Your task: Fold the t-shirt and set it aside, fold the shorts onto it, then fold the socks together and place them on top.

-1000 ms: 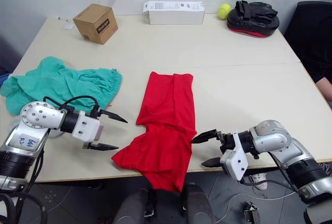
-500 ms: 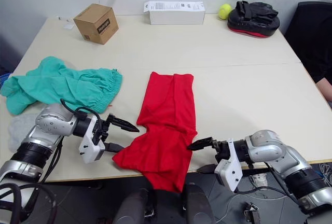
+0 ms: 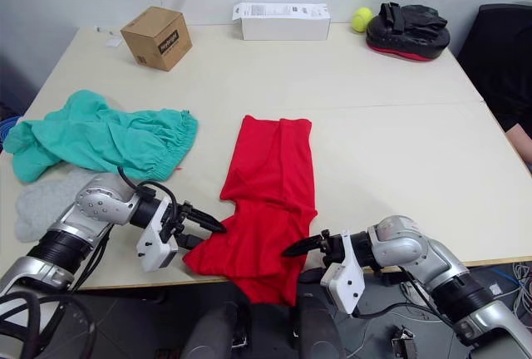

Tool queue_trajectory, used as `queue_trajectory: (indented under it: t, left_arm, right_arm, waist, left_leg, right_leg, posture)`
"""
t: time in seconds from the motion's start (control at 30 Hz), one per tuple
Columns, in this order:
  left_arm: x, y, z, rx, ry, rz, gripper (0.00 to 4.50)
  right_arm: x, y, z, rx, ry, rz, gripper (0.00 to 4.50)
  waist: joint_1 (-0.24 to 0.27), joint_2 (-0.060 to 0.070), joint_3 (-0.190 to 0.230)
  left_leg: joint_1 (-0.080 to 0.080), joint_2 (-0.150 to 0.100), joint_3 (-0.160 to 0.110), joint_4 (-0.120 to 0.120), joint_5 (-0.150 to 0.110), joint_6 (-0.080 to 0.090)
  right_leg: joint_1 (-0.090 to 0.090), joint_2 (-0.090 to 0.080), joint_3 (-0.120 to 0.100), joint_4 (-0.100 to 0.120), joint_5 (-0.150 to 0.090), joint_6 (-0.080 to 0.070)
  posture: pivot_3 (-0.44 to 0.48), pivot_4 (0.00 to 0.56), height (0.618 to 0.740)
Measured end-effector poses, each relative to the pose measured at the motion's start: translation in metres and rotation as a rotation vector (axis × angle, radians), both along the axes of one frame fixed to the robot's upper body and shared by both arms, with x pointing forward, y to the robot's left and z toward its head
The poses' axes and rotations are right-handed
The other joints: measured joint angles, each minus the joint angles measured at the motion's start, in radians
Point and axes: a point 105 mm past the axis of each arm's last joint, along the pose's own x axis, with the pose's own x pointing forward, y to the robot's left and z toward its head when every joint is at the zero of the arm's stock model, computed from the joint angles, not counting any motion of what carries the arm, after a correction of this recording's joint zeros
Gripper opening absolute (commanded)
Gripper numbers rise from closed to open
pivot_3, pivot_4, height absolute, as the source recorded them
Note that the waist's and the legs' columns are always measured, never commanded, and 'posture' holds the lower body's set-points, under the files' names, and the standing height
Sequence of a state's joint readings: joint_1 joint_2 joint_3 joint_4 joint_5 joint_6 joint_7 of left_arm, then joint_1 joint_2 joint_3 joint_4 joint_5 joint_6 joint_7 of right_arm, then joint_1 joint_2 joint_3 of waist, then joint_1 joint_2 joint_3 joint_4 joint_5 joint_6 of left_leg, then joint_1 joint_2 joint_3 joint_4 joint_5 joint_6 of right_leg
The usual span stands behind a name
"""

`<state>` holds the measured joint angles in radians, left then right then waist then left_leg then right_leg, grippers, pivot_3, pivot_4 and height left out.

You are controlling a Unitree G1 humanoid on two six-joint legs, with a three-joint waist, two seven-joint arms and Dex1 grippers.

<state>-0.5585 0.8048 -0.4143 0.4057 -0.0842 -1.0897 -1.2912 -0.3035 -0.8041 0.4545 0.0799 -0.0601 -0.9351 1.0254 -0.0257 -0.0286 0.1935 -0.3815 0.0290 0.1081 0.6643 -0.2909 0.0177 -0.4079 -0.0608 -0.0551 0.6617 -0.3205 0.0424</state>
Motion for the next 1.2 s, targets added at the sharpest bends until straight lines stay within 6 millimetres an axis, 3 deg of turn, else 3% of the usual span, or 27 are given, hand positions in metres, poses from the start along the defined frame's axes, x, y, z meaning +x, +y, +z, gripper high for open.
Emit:
queue_trajectory:
  t: [0.13,0.2,0.67,0.97,1.2]
  left_arm:
    - [-0.004,0.005,-0.007,0.015,0.053,0.038,0.0]
    - [-0.008,0.007,-0.008,0.015,0.094,0.064,0.0]
    - [-0.034,0.02,-0.009,0.117,0.342,0.201,0.0]
    - [-0.084,0.024,-0.005,0.149,0.608,0.309,0.0]
    - [-0.095,0.017,0.008,0.094,0.72,0.375,0.0]
  right_arm:
    - [0.001,0.001,0.004,0.021,0.041,-0.027,0.38]
    - [-0.001,0.002,0.008,0.034,0.064,-0.033,0.03]
    - [-0.002,-0.005,0.025,0.027,0.279,-0.111,0.03]
    - [-0.036,-0.016,0.037,-0.032,0.544,-0.116,0.03]
    - [-0.048,-0.023,0.05,-0.054,0.673,-0.138,0.03]
  waist:
    - [0.0,0.0,0.0]
    - [0.0,0.0,0.0]
    - [-0.002,0.0,0.0]
    - [0.0,0.0,0.0]
    - [0.003,0.0,0.0]
  left_leg:
    - [0.0,0.0,0.0,0.0,0.0,0.0]
    - [0.0,0.0,-0.001,0.0,0.0,0.0]
    - [0.0,0.0,-0.001,-0.002,0.0,0.0]
    - [0.0,0.001,-0.003,-0.002,-0.001,0.001]
    - [-0.001,0.0,-0.005,-0.003,-0.001,0.001]
  right_leg:
    - [0.0,0.0,0.0,0.0,0.0,0.0]
    - [0.0,0.0,0.0,0.0,0.0,0.0]
    - [0.0,0.0,0.0,-0.001,0.0,0.0]
    - [0.0,0.0,0.0,-0.002,-0.001,-0.002]
    - [0.001,0.0,0.0,-0.004,-0.001,-0.002]
  posture:
    - [0.0,0.15,0.74]
    - [0.0,0.15,0.74]
    - [0.0,0.15,0.74]
    - [0.0,0.15,0.74]
    - [0.0,0.15,0.74]
